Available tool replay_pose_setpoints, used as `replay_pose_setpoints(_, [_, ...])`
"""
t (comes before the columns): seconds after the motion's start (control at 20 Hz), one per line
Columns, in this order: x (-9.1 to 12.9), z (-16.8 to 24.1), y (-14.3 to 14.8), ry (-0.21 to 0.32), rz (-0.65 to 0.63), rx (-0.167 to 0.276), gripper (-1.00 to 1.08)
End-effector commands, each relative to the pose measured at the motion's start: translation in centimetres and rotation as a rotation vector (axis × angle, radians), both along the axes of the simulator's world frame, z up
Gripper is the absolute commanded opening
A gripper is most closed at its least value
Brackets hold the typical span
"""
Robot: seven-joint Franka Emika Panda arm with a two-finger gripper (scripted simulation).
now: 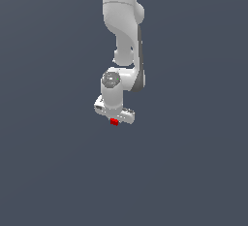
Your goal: Pick up the red cube and move it to a goal position.
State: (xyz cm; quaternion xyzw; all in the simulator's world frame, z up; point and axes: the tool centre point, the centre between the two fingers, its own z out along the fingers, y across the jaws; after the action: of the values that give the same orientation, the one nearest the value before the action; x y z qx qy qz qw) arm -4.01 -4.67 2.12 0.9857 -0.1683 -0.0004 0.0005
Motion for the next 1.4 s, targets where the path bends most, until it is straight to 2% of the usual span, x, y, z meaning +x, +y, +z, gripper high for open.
replay_pose_setpoints(0.0, [0.0, 0.3, 0.0, -0.001, 0.0, 0.0, -1.0])
replay_pose_setpoints(0.3, [-0.3, 2.3, 0.2, -0.001, 0.0, 0.0, -1.0])
replay_pose_setpoints(0.6, [-0.9, 6.2, 0.6, -0.001, 0.0, 0.0, -1.0])
replay_pose_setpoints(1.35, [-3.0, 22.0, 2.1, -0.001, -0.002, 0.0, -1.0])
